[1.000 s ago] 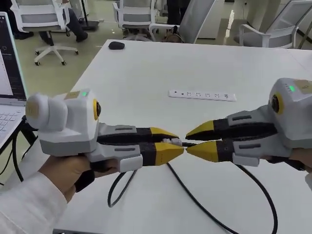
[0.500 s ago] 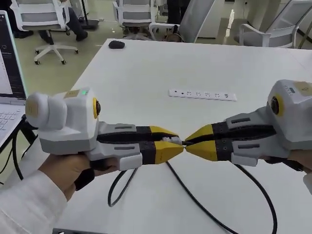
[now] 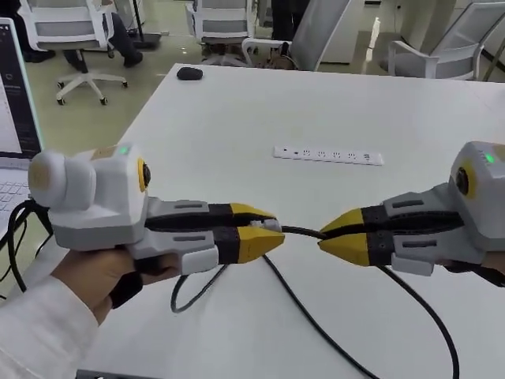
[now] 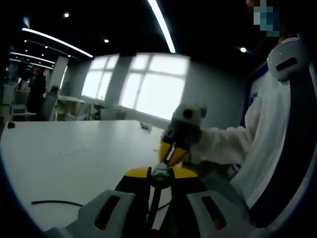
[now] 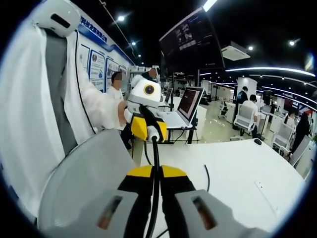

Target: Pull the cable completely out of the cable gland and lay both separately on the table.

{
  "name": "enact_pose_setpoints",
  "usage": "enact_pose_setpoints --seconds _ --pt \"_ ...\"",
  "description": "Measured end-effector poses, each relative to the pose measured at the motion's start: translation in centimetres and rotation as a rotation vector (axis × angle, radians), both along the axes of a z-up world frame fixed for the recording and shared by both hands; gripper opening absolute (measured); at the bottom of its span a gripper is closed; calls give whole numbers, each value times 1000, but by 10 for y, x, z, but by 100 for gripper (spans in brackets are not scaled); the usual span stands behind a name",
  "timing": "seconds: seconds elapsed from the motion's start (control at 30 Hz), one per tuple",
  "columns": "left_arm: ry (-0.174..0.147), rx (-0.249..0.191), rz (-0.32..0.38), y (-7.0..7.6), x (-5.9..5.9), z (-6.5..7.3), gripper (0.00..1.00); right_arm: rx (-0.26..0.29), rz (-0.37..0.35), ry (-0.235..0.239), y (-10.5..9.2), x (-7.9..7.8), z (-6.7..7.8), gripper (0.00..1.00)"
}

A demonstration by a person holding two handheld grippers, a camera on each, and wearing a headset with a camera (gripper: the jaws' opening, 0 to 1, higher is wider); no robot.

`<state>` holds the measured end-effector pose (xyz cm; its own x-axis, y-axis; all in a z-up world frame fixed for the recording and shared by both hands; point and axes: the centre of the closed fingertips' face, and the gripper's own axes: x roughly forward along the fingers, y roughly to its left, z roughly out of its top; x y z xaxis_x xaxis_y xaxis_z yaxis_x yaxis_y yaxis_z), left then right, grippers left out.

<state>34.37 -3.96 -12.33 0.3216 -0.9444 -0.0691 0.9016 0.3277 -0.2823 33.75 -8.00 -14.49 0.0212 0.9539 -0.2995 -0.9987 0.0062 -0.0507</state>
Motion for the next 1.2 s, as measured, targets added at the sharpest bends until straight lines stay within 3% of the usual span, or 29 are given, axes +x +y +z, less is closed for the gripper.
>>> enact_pose_setpoints --seconds 0.6,0.8,0.93,1.1,1.2 --pt "10 -2 37 17 5 -2 16 -65 -124 75 -51 11 -39 3" --pt "8 8 34 15 4 -3 16 -77 -137 88 -54 9 -44 3" --pt "5 9 36 15 5 -2 16 -89 -153 84 -54 13 -42 4" --pt "3 9 35 13 7 0 16 -79 -151 54 -49 17 -25 11" --pt "3 17 31 10 9 -1 16 -82 -125 7 -39 17 -13 15"
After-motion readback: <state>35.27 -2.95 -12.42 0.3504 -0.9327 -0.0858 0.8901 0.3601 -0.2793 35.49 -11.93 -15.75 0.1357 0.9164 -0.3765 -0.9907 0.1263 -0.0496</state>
